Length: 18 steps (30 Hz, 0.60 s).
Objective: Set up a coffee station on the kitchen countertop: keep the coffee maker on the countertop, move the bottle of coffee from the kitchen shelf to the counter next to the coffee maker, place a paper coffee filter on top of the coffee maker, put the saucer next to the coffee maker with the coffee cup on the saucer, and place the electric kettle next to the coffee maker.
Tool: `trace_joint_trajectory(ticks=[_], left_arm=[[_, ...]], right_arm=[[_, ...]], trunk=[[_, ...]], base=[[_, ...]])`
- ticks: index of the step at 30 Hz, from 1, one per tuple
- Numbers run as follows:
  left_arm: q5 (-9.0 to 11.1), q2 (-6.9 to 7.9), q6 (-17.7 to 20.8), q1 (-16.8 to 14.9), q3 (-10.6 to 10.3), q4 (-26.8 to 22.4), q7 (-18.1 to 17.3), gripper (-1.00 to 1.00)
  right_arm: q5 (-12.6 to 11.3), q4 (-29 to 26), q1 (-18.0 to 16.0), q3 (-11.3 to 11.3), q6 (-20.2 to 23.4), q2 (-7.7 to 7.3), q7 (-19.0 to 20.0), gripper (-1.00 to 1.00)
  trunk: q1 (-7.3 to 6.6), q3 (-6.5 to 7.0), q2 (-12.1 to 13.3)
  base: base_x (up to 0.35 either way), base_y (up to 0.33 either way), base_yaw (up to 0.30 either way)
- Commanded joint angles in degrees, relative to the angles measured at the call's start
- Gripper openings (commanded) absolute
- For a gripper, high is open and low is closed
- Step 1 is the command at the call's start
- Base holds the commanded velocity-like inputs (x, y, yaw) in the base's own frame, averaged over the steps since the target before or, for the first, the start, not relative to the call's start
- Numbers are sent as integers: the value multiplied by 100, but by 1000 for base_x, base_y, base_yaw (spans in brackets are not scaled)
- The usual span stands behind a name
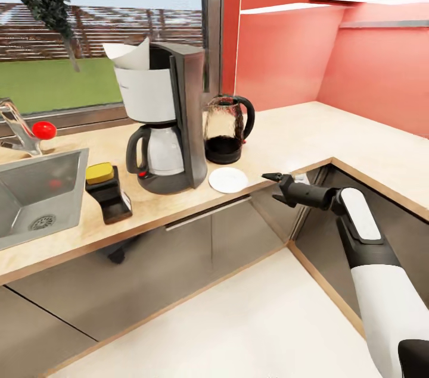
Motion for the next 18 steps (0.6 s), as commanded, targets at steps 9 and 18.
trace_joint_trajectory(ticks=[9,18], left_arm=[[35,3,-24,4,-39,-9,-16,100],[35,5,-23,4,-30,-9,-38,100]], right_arm=[[-60,-54,23,-5,35,-7,-38,100],[-40,-639,542,-9,63,-36,145,100]], trunk=[[-2,-4,-2],[-2,-4,-2]], base=[[-254,-159,0],[-44,-5,0]])
